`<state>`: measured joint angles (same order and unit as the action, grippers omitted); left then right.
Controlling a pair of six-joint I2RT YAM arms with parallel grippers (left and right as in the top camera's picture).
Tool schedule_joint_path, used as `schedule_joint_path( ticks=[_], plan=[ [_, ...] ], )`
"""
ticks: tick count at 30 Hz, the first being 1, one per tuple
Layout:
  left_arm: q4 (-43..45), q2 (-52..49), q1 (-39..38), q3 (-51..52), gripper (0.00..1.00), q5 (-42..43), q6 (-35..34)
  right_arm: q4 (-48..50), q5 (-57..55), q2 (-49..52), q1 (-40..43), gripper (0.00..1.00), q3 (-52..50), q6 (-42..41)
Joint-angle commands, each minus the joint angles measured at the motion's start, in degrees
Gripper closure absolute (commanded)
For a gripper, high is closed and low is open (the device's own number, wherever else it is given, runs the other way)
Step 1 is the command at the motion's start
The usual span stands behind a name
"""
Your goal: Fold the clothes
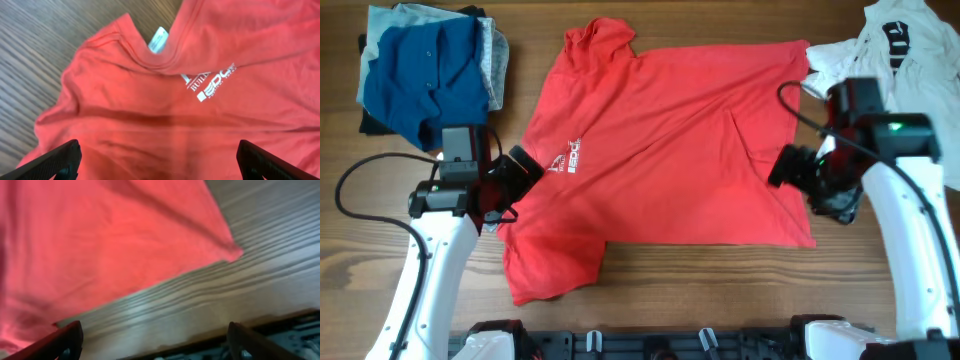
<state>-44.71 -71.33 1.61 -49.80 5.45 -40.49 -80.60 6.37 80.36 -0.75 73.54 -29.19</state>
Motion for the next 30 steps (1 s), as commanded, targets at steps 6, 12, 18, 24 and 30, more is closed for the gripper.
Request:
schedule_joint_path(
  ticks=[6, 12, 18, 24, 30],
  plan=[
    [-0.9, 0.0, -5.7, -0.8, 0.0, -0.9, 2.8, 11.7, 5.8, -0.3, 0.0, 0.04, -16.9, -4.9],
    [7.3, -4.9, -10.2, -0.8, 0.0, -2.3, 13.0, 15.7, 5.7, -0.3, 0.0, 0.04, -21.2, -3.1],
    [28.3, -13.7, -10.6, -0.9, 0.02, -8.4, 24.4, 18.3, 5.7, -0.3, 0.0, 0.04, -21.4, -0.6],
    [41.1, -25.8, -5.3, -1.8, 0.08, -11.3, 33.3, 19.9, 6.0, -0.3, 0.0, 0.04, -21.4, 2.0],
    [44.5, -30.4, -2.6, -2.8, 0.09, -9.8, 40.7, 20.5, 5.9, -0.3, 0.0, 0.04, -21.4, 2.3]
  ],
)
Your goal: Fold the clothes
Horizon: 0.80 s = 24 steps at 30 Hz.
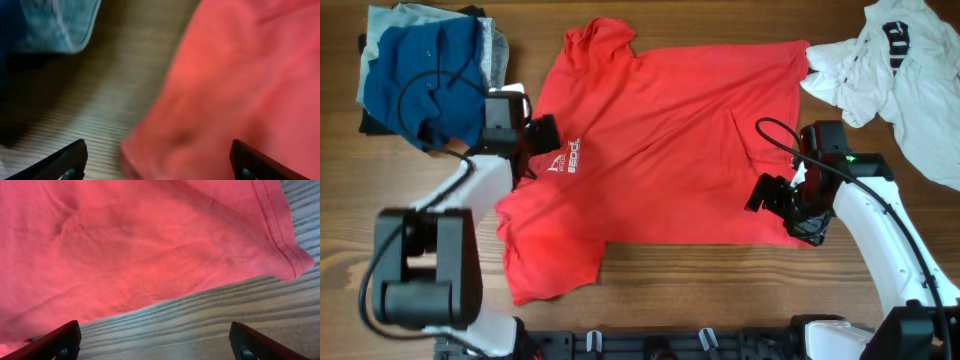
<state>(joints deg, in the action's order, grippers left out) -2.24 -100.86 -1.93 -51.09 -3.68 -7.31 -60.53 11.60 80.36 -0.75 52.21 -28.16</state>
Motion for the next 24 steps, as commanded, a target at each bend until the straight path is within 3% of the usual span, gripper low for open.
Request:
schedule_joint_path(
  ticks=[1, 24],
  plan=[
    [2.8, -0.9, 1.2, -1.5, 0.1, -0.7, 8.2, 0.5, 0.7, -0.3, 0.0, 0.04, 0.0, 1.2],
    [4.4, -6.4, 3.1, -1.5, 0.31, 9.7, 14.8, 1.3, 0.7, -0.3, 0.0, 0.04, 0.0, 2.7]
  ],
)
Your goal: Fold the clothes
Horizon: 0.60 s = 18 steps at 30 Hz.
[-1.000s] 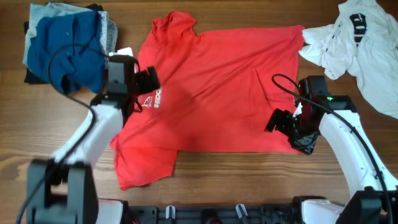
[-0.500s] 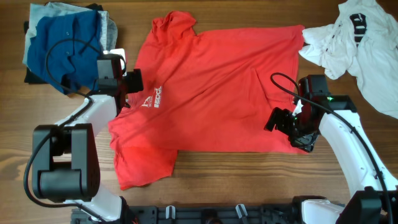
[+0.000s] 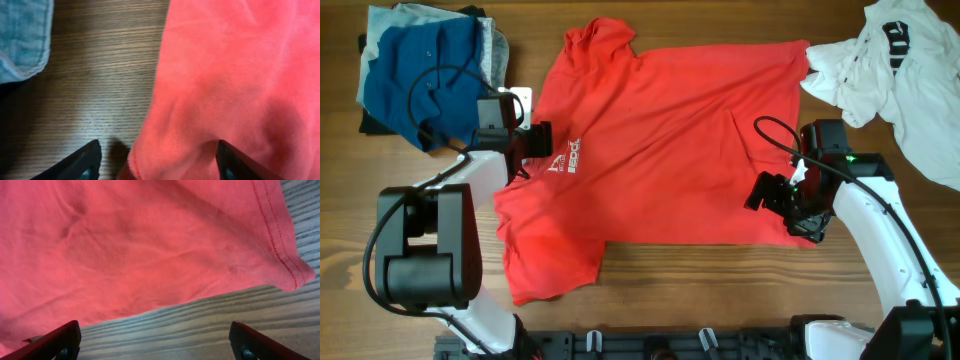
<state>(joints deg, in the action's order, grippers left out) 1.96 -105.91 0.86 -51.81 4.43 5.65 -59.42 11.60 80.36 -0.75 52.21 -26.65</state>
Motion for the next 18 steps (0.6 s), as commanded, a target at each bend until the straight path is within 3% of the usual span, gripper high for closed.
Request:
schedule_joint_path(
  ticks=[1, 3, 7, 12, 16, 17, 18],
  plan=[
    [0.2, -1.6, 0.3, -0.8, 0.34, 1.6, 1.9, 0.2, 0.7, -0.3, 0.0, 0.04, 0.0, 1.2],
    [0.2, -2.2, 0.3, -0.8, 0.41, 1.6, 1.9, 0.2, 0.7, -0.3, 0.0, 0.05, 0.0, 1.2],
    [0.3, -2.7, 0.3, -0.8, 0.71, 1.3, 1.6, 0.3, 0.7, -0.3, 0.0, 0.05, 0.0, 1.2],
    [3.4, -2.6, 0.3, -0.8, 0.88, -2.1, 1.2, 0.2, 0.7, -0.3, 0.0, 0.04, 0.0, 1.2],
    [9.8, -2.5, 0.3, -0.8, 0.9, -8.2, -0.6, 0.2, 0.7, -0.3, 0.0, 0.05, 0.0, 1.2],
    [11.6, -2.4, 0.3, -0.8, 0.81, -10.1, -0.6, 0.3, 0.7, -0.3, 0.0, 0.04, 0.0, 1.2],
    [13.6, -2.4, 0.3, -0.8, 0.81, -11.8, -0.6, 0.3, 0.7, -0.3, 0.0, 0.05, 0.0, 1.2]
  ],
)
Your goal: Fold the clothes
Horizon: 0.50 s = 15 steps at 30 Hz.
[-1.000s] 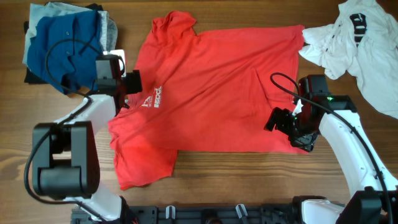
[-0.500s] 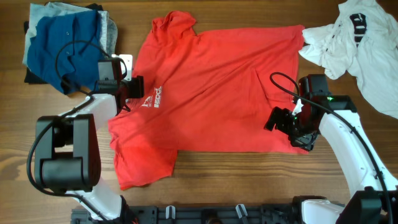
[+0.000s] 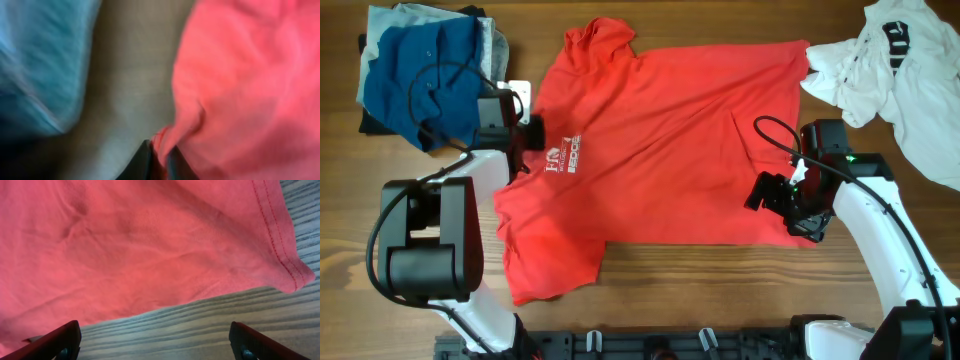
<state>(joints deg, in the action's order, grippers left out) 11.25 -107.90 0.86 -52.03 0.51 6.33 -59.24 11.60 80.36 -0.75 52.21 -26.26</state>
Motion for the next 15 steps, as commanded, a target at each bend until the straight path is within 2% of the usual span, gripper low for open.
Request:
schedule_joint_path(
  ticks=[1, 5, 8, 11, 15],
  plan=[
    [5.7, -0.4, 0.3, -0.6, 0.8, -9.2, -1.3, 0.1, 0.7, -0.3, 0.0, 0.05, 0.0, 0.8],
    [12.5, -0.4, 0.4, -0.6, 0.74, -15.5, -1.2, 0.2, 0.7, -0.3, 0.0, 0.04, 0.0, 0.8],
    [15.3, -0.4, 1.0, -0.6, 0.71, -16.2, -1.2, 0.3, 0.7, -0.3, 0.0, 0.04, 0.0, 0.8],
    [15.5, -0.4, 1.6, -0.6, 0.59, -15.3, -3.3, 0.5, 0.7, -0.3, 0.0, 0.05, 0.0, 0.8],
    [11.3, -0.5, 1.6, -0.6, 0.4, -7.9, -3.6, 0.7, 0.7, -0.3, 0.0, 0.05, 0.0, 0.8]
  ],
)
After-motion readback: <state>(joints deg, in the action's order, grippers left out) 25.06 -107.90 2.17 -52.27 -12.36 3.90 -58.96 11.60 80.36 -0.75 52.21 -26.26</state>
